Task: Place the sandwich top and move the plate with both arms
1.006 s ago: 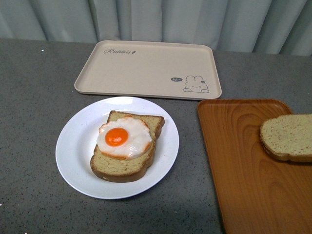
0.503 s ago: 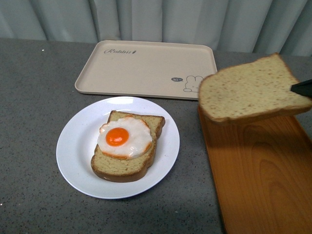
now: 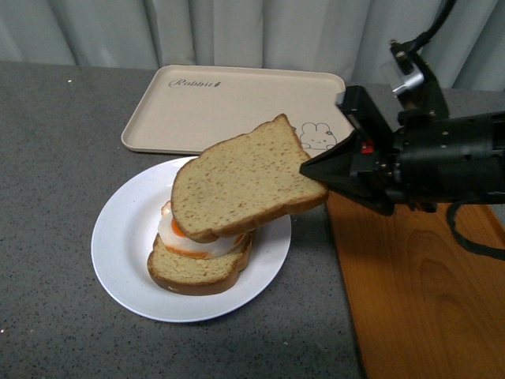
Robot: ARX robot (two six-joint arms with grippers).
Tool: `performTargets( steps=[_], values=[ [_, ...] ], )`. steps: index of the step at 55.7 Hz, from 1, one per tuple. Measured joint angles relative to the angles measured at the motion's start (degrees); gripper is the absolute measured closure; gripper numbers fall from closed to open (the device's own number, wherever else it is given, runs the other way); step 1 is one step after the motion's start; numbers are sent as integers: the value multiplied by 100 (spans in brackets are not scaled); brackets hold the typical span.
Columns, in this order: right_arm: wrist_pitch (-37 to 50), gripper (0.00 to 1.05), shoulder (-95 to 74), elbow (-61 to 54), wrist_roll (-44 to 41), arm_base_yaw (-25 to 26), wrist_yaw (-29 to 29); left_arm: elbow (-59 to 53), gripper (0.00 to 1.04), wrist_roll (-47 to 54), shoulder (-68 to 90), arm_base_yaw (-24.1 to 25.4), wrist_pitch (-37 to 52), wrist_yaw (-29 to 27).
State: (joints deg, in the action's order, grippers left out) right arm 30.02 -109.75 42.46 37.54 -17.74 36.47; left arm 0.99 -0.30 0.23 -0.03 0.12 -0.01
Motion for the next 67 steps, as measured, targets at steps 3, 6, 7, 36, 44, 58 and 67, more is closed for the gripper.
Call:
performTargets(
  steps=[3, 6, 7, 36, 44, 58, 67],
  values=[
    [2, 103, -144, 125, 22, -105, -37, 0, 6, 0, 0, 0, 0, 0],
    [13, 103, -262, 234, 31, -195, -50, 0, 6, 0, 0, 0, 0, 0],
    [9, 103, -310, 275, 28, -229, -70, 0, 6, 0, 0, 0, 0, 0],
    [-72, 53, -546, 122, 24, -328, -275, 0, 6, 0, 0, 0, 0, 0],
    [-127, 23, 262, -527, -52, 317, -494, 0, 6, 0, 0, 0, 0, 0],
    [-1215, 9, 2715, -1818, -1285, 1928, -2470, 0, 6, 0, 0, 0, 0, 0],
    [-1379, 9, 3711, -2315, -1449, 2435, -2793, 0, 6, 0, 0, 0, 0, 0]
  ],
)
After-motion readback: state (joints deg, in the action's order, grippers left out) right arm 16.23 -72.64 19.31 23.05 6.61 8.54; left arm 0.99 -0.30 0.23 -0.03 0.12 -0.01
